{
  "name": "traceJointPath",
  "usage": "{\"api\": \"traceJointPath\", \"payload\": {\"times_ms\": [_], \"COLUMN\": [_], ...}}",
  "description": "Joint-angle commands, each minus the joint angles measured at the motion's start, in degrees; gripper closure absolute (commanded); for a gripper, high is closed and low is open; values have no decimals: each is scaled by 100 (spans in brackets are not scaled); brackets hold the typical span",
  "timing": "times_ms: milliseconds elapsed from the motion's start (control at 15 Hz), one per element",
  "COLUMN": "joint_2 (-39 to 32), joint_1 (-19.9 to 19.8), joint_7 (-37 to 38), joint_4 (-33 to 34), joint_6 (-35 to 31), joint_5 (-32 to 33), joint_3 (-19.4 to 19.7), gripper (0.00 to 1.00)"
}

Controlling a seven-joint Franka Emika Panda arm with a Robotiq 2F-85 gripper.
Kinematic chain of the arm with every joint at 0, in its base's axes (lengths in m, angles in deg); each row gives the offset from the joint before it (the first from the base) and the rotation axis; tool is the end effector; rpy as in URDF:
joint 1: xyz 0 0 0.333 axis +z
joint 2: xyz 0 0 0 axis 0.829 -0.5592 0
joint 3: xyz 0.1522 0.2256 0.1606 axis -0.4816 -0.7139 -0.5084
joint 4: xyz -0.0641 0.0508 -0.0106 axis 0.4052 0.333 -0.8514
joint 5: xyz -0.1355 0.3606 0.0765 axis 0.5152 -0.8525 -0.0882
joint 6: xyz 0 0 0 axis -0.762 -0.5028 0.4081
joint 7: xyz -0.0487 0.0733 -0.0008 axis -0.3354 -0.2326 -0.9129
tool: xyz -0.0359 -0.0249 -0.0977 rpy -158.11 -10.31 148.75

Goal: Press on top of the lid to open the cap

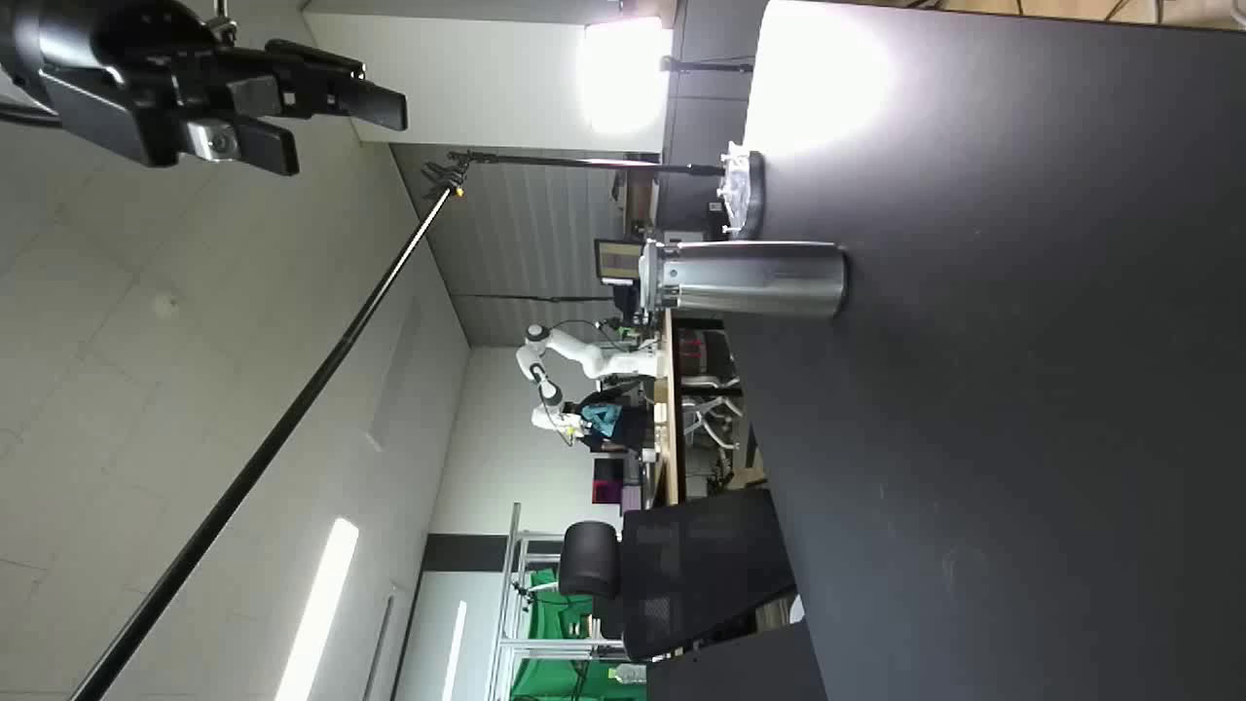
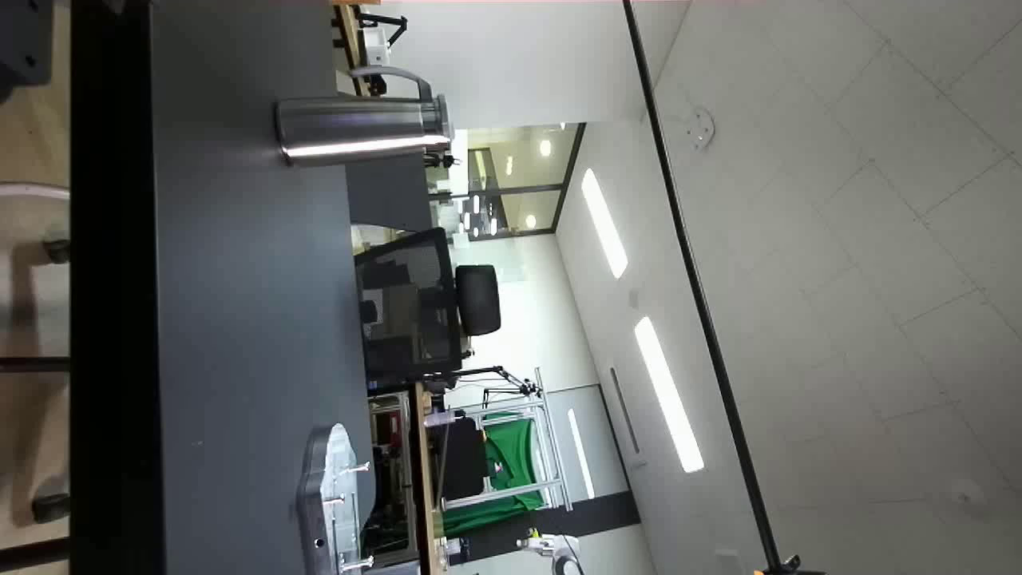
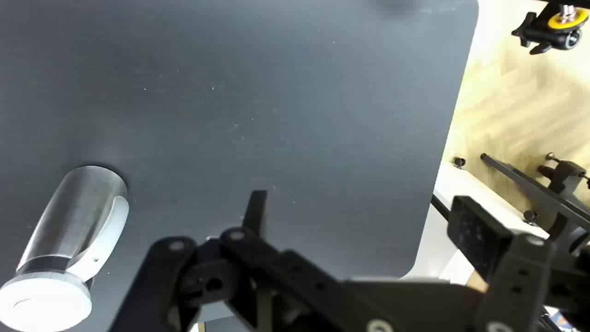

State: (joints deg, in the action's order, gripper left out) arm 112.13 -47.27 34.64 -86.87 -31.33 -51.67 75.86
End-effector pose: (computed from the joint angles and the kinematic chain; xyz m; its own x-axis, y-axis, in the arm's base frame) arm 0.2914 0.0951 0.5222 0.9759 -0.0283 0.2166 0.0263 -0.9690 -0.2455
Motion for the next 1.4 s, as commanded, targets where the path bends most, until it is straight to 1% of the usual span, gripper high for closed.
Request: {"api": "traceJointPath", "payload": {"times_ms": [0,533,667,800,933,1000,1067,1333], "joint_2": [-1,0,-234,-548,-963,-1247,-1522,-2644], "joint_1": [-41,-41,-140,-401,-667,-804,-920,-1252], "joint_7": [-25,-26,-343,-631,-1006,-1187,-1332,-1575], "joint_4": [19,19,108,240,418,538,654,1176], "joint_6": [29,29,7,-47,-253,-416,-603,-1232], "joint_5": [-25,-24,77,295,608,789,964,1462], "joint_3": [-26,-26,246,501,781,912,1019,1268], "gripper": [0,0,0,0,0,25,26,55]}}
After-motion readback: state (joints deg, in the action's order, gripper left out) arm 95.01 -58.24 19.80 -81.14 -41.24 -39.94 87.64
